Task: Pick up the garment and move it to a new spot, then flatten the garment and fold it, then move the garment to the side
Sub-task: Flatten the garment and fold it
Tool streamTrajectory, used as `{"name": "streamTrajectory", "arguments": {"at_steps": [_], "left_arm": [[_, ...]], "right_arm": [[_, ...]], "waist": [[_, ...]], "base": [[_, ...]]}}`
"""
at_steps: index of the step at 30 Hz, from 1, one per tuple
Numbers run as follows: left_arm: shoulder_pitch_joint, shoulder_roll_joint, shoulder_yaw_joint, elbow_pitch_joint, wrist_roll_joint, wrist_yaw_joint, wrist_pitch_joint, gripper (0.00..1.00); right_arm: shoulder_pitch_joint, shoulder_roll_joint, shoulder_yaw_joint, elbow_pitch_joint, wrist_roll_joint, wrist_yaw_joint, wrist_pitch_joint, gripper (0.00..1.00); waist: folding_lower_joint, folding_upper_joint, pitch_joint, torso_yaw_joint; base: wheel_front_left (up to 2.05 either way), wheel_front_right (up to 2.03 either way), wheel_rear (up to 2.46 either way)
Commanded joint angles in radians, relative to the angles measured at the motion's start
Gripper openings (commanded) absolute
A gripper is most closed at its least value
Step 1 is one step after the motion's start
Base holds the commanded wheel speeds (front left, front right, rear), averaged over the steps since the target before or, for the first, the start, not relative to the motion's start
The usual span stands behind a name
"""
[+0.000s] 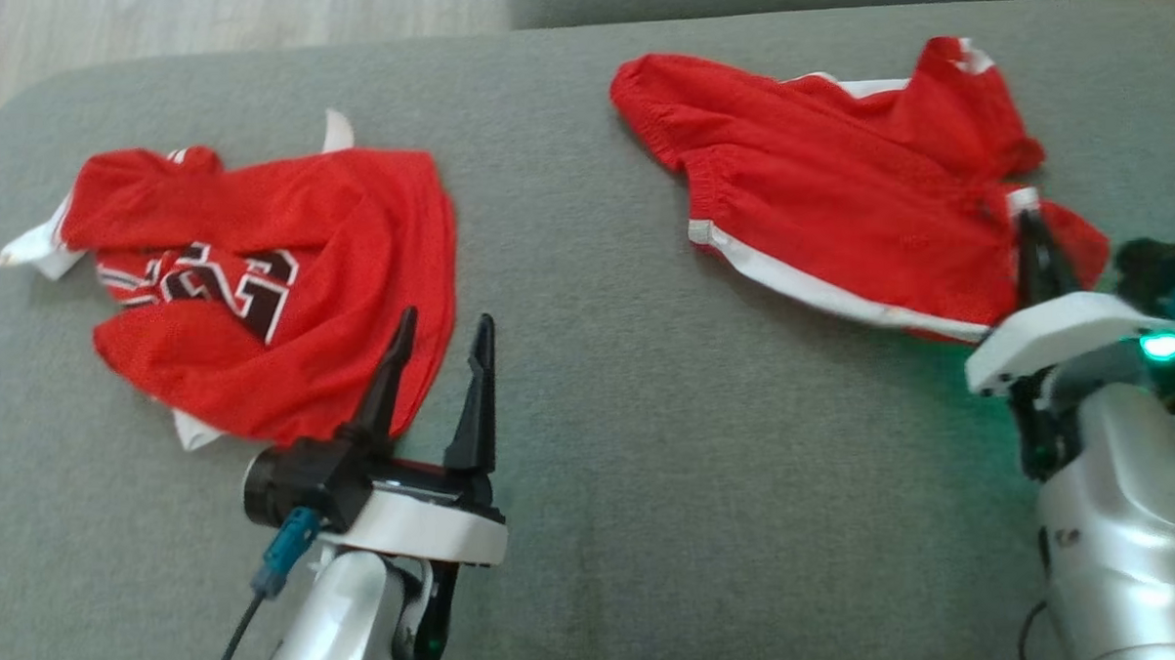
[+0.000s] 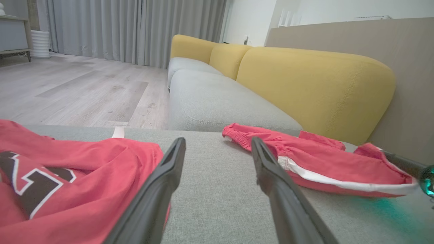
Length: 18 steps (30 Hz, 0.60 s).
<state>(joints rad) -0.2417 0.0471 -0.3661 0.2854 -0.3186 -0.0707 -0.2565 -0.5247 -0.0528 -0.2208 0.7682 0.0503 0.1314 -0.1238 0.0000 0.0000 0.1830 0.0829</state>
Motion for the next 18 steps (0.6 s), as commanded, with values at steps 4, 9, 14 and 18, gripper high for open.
{"name": "streamTrajectory", "arguments": {"at_steps": [4,9,14,18], "left_arm": [[-0.012,0.003,0.047,-0.033,0.005,0.004,-0.005,1.00],[-0.001,0.003,0.055,-0.037,0.009,0.002,-0.005,1.00],[0.007,0.003,0.058,-0.035,0.010,0.000,-0.005,1.00],[0.013,0.003,0.062,-0.035,0.014,-0.002,-0.005,1.00]], "right_arm": [[0.041,0.003,-0.058,-0.087,0.029,-0.001,-0.047,0.00],[0.104,0.003,-0.088,-0.111,0.072,-0.001,-0.060,0.10],[0.134,0.003,-0.163,-0.092,0.071,-0.001,-0.083,1.00],[0.130,0.003,-0.149,-0.097,0.093,-0.001,-0.114,1.00]], "waist": [[0.0000,0.0000,-0.031,-0.055],[0.0000,0.0000,-0.045,-0.103],[0.0000,0.0000,-0.062,-0.137],[0.0000,0.0000,-0.072,-0.160]], "base": [[0.00,0.00,0.00],[0.00,0.00,0.00],[0.00,0.00,0.00],[0.00,0.00,0.00]]}}
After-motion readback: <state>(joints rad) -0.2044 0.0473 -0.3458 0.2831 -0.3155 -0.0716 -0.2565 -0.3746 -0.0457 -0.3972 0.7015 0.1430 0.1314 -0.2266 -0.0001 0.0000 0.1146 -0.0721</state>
